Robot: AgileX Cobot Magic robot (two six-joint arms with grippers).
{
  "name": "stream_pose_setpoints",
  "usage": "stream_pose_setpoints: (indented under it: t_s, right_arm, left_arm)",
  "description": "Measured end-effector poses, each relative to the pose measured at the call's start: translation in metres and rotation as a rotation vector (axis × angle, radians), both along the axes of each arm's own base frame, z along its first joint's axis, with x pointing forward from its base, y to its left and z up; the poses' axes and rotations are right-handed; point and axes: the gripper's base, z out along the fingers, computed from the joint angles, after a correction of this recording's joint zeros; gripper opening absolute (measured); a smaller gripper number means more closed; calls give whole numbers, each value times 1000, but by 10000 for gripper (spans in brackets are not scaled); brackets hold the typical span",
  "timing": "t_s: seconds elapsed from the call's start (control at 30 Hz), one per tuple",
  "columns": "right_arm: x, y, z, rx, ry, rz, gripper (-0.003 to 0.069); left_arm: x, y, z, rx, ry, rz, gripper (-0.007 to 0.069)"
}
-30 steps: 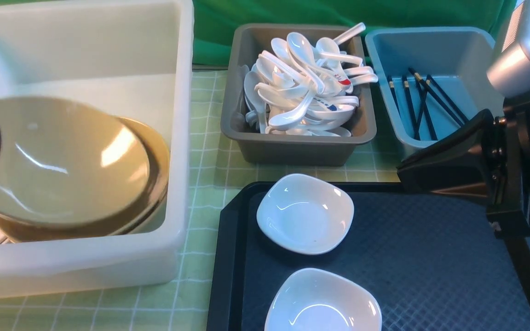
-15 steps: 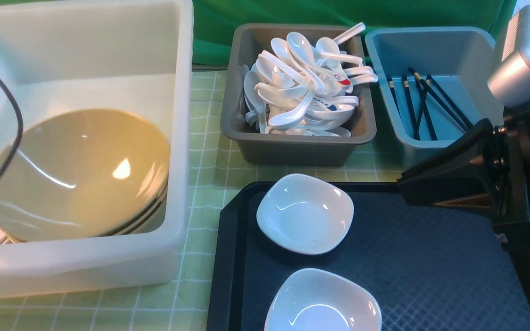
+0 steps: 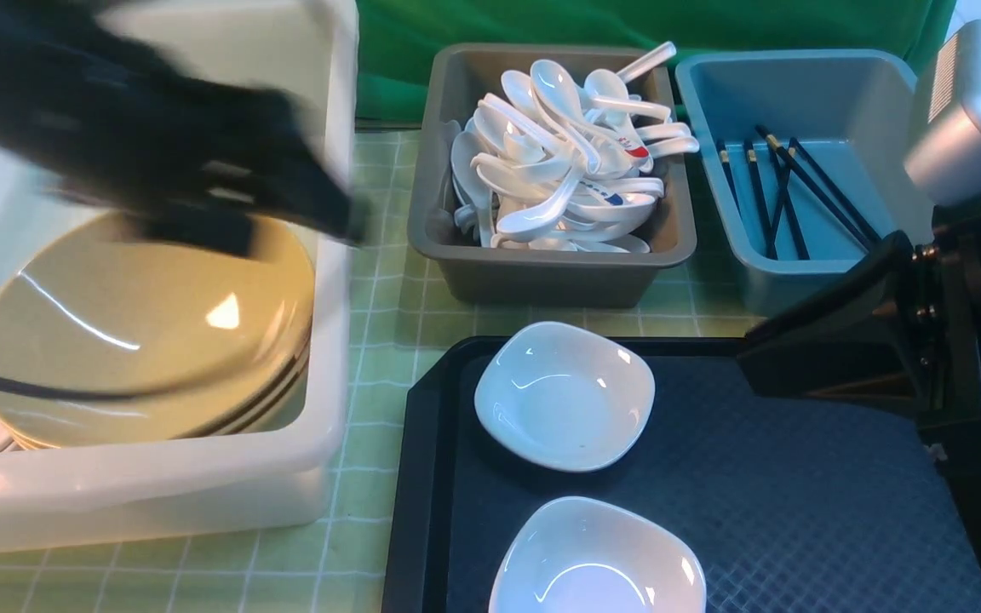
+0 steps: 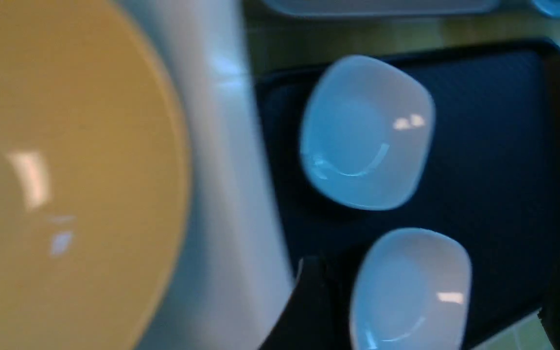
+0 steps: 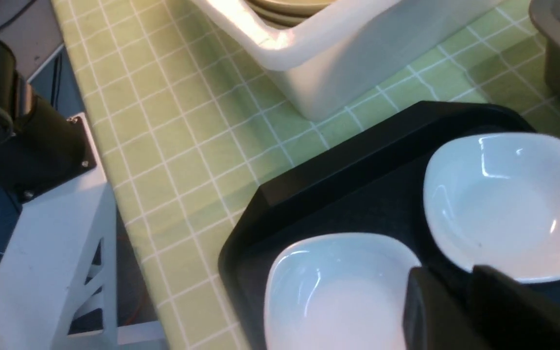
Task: On green table put chopsticks spoon bowls plates into blue grey white boxes.
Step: 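Grasp the small white bowl on the black tray by its rim with the left gripper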
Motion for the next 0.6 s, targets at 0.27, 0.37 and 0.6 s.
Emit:
stream_pose_setpoints:
  t_s: [0.27, 0.37, 0.6]
  right_arm:
    - [-18, -4, 8, -2, -3, 47, 118]
    - [-29, -7, 16, 9, -43, 50, 120]
    - [-47, -12, 28, 26, -105, 56, 129]
  left_arm:
    - [46, -70, -96, 34, 193, -76, 543]
    - [63, -78, -120, 43, 223, -65, 543]
    - [89, -87, -161, 95, 225, -93, 543]
